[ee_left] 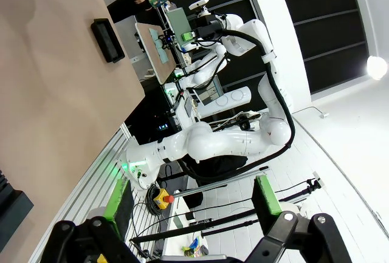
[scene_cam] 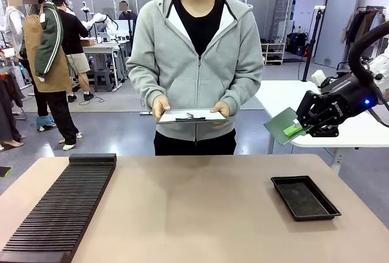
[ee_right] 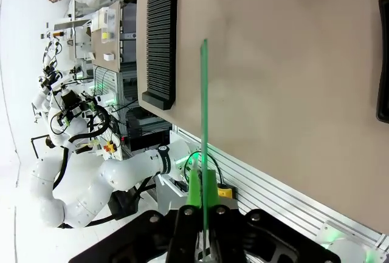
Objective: Inspect the PCB.
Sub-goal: Place the Blank PCB in the ESD tray.
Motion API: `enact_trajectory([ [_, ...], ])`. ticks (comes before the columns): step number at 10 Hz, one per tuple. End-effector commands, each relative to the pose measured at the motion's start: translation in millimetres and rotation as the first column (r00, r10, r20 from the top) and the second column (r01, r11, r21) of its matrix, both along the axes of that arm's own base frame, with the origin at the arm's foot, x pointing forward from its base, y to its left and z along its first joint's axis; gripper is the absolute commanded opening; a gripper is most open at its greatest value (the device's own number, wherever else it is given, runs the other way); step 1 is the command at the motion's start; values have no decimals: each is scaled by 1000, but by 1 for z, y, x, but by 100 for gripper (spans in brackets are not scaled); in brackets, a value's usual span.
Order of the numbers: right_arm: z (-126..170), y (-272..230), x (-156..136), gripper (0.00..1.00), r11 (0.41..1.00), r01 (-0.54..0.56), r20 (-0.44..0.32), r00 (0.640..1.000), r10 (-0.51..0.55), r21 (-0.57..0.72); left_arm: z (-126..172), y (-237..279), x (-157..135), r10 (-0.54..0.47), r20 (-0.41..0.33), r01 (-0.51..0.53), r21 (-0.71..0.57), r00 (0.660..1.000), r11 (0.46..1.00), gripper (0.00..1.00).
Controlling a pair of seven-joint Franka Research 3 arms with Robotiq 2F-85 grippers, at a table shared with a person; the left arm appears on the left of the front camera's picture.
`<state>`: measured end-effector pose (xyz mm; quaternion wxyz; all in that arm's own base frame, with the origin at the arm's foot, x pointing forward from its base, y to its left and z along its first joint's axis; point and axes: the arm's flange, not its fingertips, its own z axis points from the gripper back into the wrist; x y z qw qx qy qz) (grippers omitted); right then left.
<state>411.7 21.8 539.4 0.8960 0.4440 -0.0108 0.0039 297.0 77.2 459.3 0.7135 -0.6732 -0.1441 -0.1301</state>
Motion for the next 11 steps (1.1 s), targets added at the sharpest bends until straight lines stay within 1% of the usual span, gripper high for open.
enact_trajectory([
  [1, 0, 2, 1, 3, 1000, 3, -7, 1000, -3, 11, 1, 1, -1, 0, 1, 0, 1, 1000, 1000, 100],
  [3, 0, 0, 0, 3, 1000, 0, -1, 1000, 0, 0, 1, 1, -1, 0, 1, 0, 1, 1000, 1000, 100],
  [4, -16, -11, 4, 3, 998, -55, -17, 998, 54, -18, 1, 1, -1, 0, 1, 0, 1, 1000, 1000, 100],
  [5, -37, -28, 12, 3, 994, -107, 12, 994, 107, -7, 1, 1, -1, 0, 1, 0, 1, 1000, 1000, 100],
  [6, -53, -44, 23, 3, 993, -115, 29, 993, 115, 6, 1, 1, -1, 0, 1, 0, 1, 1000, 1000, 100],
  [8, -73, -69, 42, 3, 994, -104, 50, 993, 105, -40, 1, 1, -1, 0, 1, 0, 1, 1000, 1000, 100],
  [11, -116, -90, 69, 3, 992, -76, 38, 996, 81, -102, 1, 1, -1, 0, 1, 0, 1, 1000, 1000, 100],
])
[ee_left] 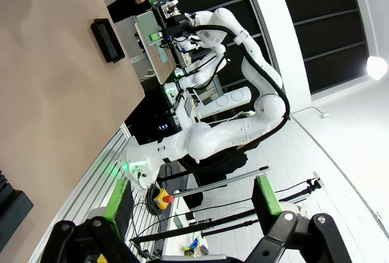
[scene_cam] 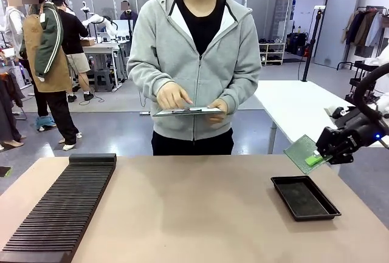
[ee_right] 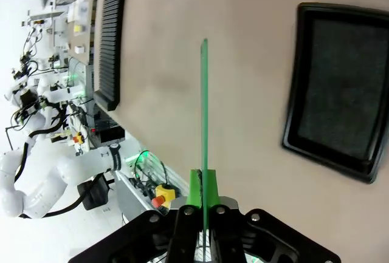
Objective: Inspect the PCB.
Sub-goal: Place the Blank PCB in the ESD tray.
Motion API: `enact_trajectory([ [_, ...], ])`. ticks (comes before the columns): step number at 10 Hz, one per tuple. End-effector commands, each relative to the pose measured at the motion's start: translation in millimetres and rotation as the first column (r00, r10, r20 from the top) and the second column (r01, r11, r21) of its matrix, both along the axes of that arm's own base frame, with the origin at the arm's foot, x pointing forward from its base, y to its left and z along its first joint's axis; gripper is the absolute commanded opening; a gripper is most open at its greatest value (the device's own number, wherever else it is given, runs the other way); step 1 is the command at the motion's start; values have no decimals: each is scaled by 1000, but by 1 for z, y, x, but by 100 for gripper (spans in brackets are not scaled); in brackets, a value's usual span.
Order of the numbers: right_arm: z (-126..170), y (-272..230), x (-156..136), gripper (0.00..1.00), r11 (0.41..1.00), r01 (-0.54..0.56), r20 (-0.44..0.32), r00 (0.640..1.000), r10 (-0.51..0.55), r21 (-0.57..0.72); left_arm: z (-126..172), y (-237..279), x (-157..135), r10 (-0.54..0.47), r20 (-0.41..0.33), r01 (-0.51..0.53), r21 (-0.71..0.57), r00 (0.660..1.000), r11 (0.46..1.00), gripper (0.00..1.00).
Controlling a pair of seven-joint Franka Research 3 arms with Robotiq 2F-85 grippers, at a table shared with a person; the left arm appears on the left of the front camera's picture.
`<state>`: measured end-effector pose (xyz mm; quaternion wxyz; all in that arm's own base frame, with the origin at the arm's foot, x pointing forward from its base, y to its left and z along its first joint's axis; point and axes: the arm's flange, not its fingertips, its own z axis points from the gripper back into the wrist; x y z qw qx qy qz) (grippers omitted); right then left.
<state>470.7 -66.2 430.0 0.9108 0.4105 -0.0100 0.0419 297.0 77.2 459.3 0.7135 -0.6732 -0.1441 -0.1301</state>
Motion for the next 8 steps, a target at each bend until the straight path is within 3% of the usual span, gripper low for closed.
enact_trajectory([
  [1, -20, -8, 16, 3, 999, 8, 5, 1000, -8, -52, 1, 1, -1, -1, 1, 1, 1, 1000, 1000, 100],
  [8, -95, -8, 52, 3, 987, 17, -2, 1000, -17, -162, 1, 1, -1, -1, 1, 1, 1, 1000, 1000, 100],
])
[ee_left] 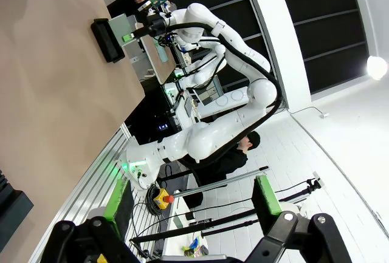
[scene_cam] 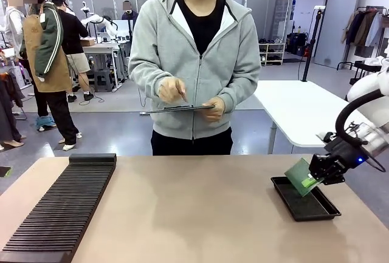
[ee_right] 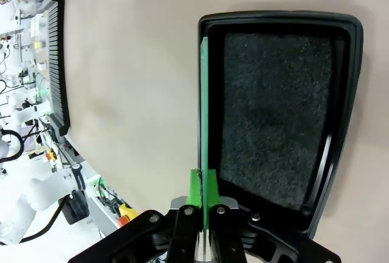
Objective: Inspect the PCB.
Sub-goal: Place the Blank PCB in the ESD tray.
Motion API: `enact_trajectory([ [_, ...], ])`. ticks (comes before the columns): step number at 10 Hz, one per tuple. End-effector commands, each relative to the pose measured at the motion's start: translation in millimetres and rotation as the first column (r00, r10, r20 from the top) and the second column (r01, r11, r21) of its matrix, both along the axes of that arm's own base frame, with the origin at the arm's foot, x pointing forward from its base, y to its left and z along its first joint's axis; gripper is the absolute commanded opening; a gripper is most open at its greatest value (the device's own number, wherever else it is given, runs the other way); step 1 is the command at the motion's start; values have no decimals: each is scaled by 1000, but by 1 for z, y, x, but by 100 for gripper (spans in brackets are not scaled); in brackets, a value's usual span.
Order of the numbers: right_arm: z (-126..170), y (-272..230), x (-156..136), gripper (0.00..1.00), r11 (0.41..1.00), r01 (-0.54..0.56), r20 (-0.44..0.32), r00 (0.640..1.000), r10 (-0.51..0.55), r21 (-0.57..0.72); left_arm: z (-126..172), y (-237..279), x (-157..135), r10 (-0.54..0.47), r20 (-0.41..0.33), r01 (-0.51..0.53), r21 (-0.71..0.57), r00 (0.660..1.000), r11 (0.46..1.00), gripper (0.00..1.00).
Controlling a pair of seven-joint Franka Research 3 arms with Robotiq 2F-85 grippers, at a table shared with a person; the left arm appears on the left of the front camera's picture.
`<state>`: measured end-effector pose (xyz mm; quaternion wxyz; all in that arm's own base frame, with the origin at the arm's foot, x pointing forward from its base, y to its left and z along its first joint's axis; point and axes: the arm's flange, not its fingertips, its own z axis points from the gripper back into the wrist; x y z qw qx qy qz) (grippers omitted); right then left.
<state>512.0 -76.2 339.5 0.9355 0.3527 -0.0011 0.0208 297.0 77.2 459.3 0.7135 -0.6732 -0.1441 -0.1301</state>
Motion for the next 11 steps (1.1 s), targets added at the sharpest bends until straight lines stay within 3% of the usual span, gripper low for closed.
enact_trajectory([
  [1, -11, 4, 15, 3, 999, -6, 30, 1000, 7, -49, 1, 1, -1, -1, 1, 1, 1, 1000, 1000, 100],
  [4, -32, 10, 17, 3, 997, 0, 14, 1000, 1, -76, 1, 1, -1, -1, 1, 1, 1, 1000, 1000, 100],
  [11, -29, 17, 9, 3, 998, -8, 8, 1000, 9, -70, 1, 1, -1, -1, 1, 1, 1, 1000, 1000, 100],
])
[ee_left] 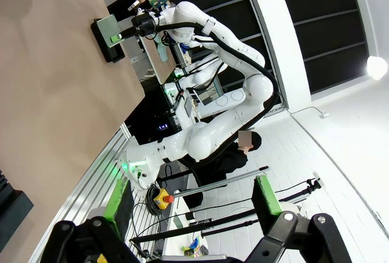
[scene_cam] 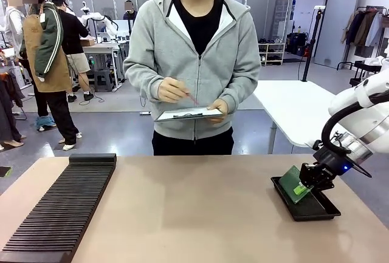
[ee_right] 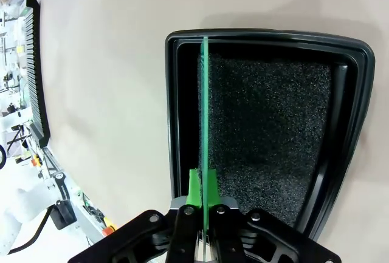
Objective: Inspect the PCB.
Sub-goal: Place the Blank PCB in the ESD tray.
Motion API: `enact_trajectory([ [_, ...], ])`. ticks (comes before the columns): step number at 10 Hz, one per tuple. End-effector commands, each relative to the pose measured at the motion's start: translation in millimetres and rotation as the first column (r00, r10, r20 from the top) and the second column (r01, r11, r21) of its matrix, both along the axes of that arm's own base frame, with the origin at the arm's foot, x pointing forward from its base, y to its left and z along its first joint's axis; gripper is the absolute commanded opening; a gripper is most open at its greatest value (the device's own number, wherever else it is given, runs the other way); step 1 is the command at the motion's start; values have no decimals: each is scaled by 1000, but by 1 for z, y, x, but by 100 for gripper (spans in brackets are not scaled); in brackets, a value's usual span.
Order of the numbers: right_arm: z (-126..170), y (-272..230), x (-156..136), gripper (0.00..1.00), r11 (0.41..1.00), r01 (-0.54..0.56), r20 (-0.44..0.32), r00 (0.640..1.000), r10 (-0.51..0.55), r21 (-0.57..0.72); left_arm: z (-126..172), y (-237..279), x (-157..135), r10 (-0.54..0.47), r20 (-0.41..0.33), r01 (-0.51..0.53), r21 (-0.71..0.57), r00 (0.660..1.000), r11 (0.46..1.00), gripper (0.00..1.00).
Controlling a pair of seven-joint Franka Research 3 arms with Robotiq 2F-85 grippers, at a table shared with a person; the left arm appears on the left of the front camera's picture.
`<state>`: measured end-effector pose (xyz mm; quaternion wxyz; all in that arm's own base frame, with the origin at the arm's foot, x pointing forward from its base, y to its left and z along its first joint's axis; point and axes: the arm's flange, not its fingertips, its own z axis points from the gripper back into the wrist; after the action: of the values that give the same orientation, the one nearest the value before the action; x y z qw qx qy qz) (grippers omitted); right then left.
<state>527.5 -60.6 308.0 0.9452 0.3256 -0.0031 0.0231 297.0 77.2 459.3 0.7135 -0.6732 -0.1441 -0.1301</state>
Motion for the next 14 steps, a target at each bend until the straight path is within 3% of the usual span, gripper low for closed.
enact_trajectory([
  [1, 3, 2, -10, 10, 1000, -7, 8, 1000, 7, -6, 1, 1, -1, -1, 1, 1, 1, 1000, 1000, 100],
  [4, 6, 5, -15, 54, 1000, 2, 13, 1000, -1, -16, 1, 1, -1, -1, 1, 1, 1, 1000, 1000, 100],
  [7, 3, 7, -26, 100, 993, 43, 53, 998, -37, -106, 1, 1, -1, -1, 1, 1, 1, 1000, 1000, 100],
  [10, 6, 19, -34, 96, 967, 72, 136, 990, -39, -246, 1, 1, -1, -1, 1, 1, 1, 1000, 1000, 100],
  [14, 14, 40, -45, 100, 922, 85, 222, 975, 2, -379, 1, 1, -1, -1, 1, 1, 1, 1000, 1000, 100],
])
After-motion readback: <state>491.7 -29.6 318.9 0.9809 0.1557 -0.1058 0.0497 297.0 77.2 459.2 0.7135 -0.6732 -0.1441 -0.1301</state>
